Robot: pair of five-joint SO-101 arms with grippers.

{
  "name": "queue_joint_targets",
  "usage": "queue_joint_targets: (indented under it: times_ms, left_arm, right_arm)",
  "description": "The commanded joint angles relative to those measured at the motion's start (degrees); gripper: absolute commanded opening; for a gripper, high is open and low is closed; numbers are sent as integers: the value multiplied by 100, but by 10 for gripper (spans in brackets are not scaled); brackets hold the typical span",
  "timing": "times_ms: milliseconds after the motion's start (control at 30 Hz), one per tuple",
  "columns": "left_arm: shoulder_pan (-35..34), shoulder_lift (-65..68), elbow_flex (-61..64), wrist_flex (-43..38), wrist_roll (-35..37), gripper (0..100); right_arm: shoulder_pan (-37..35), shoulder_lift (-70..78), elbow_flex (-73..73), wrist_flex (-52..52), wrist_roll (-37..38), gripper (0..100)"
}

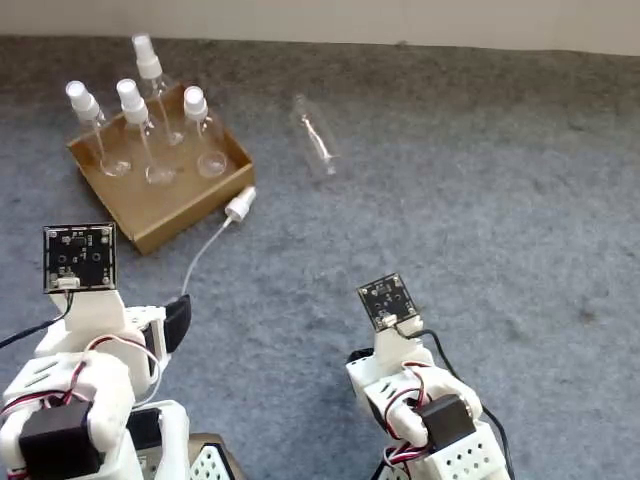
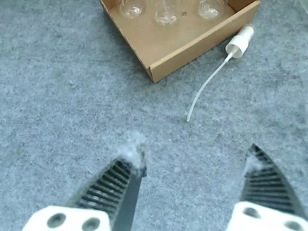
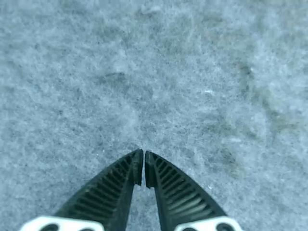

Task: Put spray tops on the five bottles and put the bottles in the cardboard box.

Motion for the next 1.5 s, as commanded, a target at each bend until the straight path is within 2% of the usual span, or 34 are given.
queue_joint_targets:
  times_ms: [0, 567, 833, 967, 1100, 1467]
  left_arm:
    - [-22, -22, -22, 44, -53, 284]
    - [31, -22, -48, 0, -44, 284]
    - [1640, -13, -66, -62, -9, 282]
    - [1789, 277, -75, -589, -9, 281]
    - [1956, 1288, -75, -1196, -9, 281]
    - [3037, 3020, -101, -2787, -9, 281]
  right_arm:
    - [66, -75, 804, 13, 62, 9]
    - [66, -75, 804, 13, 62, 9]
    - [66, -75, 804, 13, 62, 9]
    - [66, -75, 804, 13, 62, 9]
    - [66, -75, 804, 13, 62, 9]
    - [66, -75, 804, 13, 62, 9]
